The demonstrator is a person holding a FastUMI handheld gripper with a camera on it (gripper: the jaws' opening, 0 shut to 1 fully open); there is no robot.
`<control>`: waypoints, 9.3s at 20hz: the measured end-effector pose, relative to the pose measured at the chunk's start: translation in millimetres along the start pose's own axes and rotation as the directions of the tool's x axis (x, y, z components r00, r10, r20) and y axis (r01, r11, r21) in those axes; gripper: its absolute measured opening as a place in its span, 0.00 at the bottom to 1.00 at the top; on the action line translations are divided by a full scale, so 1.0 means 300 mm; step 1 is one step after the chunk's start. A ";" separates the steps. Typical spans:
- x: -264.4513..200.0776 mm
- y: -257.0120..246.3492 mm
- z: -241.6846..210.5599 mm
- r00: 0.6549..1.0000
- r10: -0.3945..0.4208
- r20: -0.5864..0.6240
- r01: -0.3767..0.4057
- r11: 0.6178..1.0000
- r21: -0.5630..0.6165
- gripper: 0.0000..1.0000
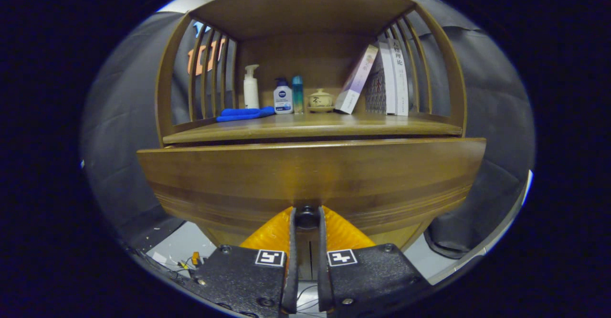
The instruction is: Pull open the drawer, take out the items inside it, and place them on the countertop above the cabinet.
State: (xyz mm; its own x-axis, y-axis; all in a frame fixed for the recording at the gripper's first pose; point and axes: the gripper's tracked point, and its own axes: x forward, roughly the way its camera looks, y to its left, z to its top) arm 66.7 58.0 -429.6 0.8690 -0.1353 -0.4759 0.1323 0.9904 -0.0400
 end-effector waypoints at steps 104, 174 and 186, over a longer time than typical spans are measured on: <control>-0.079 -0.159 0.152 0.734 0.059 -0.676 -0.190 0.974 -0.121 0.17; -0.159 0.021 0.661 0.918 0.193 -0.347 -0.229 0.971 -0.065 0.69; -0.519 -0.008 0.508 0.976 0.219 -0.005 -0.218 0.971 -0.102 0.97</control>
State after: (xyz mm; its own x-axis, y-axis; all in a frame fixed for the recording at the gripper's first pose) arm 3.7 72.4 -221.4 0.8746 0.0846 -0.4774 -0.1095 0.9937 -0.0246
